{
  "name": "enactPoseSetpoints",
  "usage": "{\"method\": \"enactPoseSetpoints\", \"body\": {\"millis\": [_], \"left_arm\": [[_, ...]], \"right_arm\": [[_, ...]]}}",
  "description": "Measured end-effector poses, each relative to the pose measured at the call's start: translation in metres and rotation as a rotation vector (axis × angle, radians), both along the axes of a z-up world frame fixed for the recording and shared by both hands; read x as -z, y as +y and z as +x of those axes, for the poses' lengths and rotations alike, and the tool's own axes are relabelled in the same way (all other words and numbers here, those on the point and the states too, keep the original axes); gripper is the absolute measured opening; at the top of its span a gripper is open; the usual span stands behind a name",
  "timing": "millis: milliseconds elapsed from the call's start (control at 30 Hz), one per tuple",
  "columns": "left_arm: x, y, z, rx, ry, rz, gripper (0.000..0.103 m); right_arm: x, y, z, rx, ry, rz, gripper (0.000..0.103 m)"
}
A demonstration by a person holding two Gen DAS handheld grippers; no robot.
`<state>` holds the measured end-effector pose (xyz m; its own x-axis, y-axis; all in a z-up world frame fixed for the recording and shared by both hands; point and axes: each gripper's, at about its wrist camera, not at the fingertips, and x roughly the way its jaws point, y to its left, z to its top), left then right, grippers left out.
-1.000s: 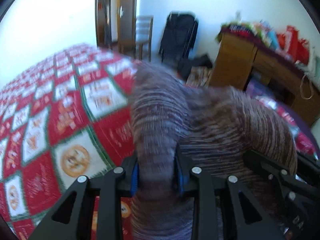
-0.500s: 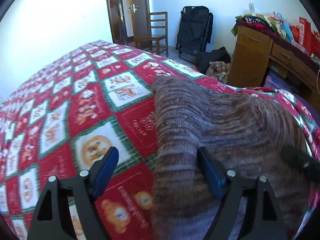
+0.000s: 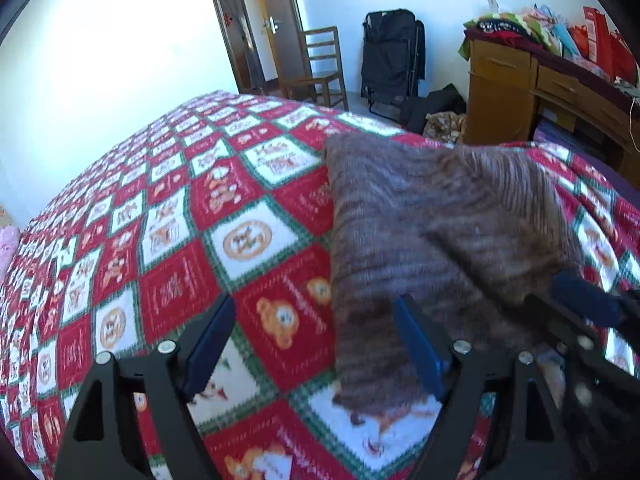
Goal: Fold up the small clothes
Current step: 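Carry the sweater with both tools and set it down on the quilt, then open both tools and pull them back from the sweater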
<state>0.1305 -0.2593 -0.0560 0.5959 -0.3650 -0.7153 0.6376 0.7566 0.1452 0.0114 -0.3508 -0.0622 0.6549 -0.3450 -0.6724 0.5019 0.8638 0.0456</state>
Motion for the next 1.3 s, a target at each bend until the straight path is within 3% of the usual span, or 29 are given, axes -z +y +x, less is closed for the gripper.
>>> {"method": "enactPoseSetpoints", "body": {"millis": [133,400,467,533,600,633,767,1100,1300], "left_arm": [[0.003,0.011,-0.007,-0.004,0.034,-0.016,0.084],[-0.002,0.033,-0.030,-0.019,-0.006,-0.021,0.086],[-0.002,0.041,-0.036,-0.024,0.011,-0.035,0.090],[-0.003,0.050,-0.045,-0.018,0.031,-0.054,0.091],[-0.003,0.058,-0.053,-0.014,0.040,-0.069,0.091],[-0.004,0.063,-0.057,-0.016,0.041,-0.074,0.094],[-0.011,0.079,-0.073,-0.041,0.008,-0.086,0.098],[-0.043,0.109,-0.119,-0.074,-0.171,-0.154,0.103],[-0.061,0.122,-0.136,-0.077,-0.189,-0.205,0.103]], "right_arm": [[0.007,-0.021,-0.013,0.039,-0.043,0.124,0.025],[-0.001,0.000,-0.043,0.062,-0.098,0.202,0.028],[-0.003,0.011,-0.053,0.072,-0.110,0.184,0.031],[-0.003,0.025,-0.065,0.075,-0.113,0.155,0.042],[-0.004,0.034,-0.074,0.074,-0.120,0.132,0.067],[-0.004,0.040,-0.081,0.072,-0.128,0.119,0.070],[-0.010,0.049,-0.097,0.086,-0.140,0.070,0.070],[-0.026,0.083,-0.138,0.160,-0.186,-0.077,0.070],[-0.057,0.101,-0.152,0.159,-0.250,-0.177,0.070]]}}
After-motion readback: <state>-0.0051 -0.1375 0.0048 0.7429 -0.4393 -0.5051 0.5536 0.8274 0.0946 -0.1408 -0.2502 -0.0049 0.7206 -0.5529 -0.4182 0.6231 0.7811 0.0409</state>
